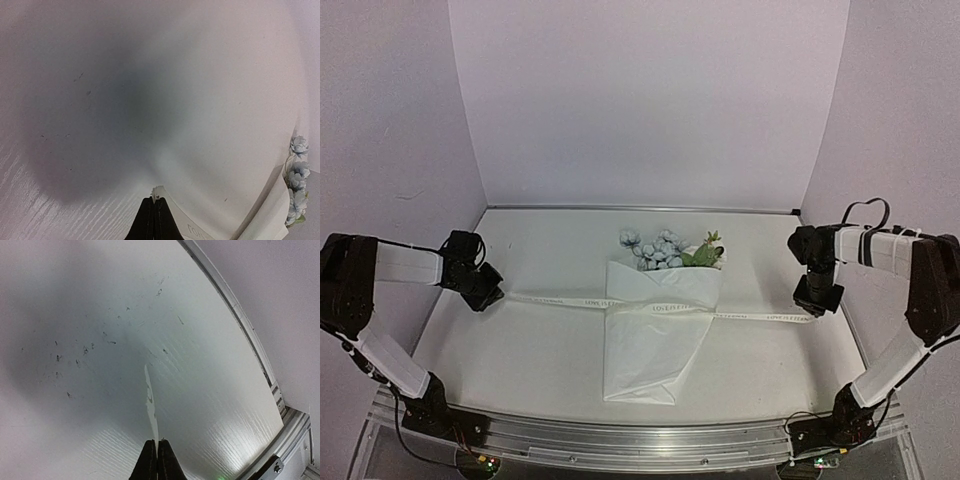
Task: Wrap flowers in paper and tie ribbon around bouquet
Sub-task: Cross the ribbon over the folded bouquet, then tie the ribbon around the folded bouquet.
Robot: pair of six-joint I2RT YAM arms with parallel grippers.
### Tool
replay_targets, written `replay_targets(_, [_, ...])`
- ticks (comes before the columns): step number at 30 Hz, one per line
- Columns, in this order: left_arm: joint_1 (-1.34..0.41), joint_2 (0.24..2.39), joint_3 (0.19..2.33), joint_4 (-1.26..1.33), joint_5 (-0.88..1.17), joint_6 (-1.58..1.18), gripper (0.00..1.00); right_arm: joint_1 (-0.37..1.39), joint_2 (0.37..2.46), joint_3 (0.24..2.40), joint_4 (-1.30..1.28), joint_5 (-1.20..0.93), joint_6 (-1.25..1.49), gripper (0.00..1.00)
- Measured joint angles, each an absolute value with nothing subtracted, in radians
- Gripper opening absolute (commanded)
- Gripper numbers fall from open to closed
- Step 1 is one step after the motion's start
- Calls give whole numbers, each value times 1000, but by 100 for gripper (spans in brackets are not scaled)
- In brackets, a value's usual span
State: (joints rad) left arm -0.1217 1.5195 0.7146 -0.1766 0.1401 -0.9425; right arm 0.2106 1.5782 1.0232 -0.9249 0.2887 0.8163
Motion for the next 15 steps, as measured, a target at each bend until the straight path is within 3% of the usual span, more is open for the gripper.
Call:
replay_targets(4, [-119,1551,689,-122,185,-986,3,212,1607,1044,-923,217,800,1])
replay_targets(7, [-120,1553,659,-74,219,-1033,20,219,1611,1045,-922,173,787,15])
replay_targets(10, [-119,1551,639,-48,236,-1081,42,224,1611,1046,-922,139,779,35])
replay_targets(12, [-119,1537,633,-43,237,-1119,49,225,1609,1046,-922,122,768,47])
replay_targets(15, [-121,1485,628,-46,233,-1153,71,226,1597,1046,-922,103,760,59])
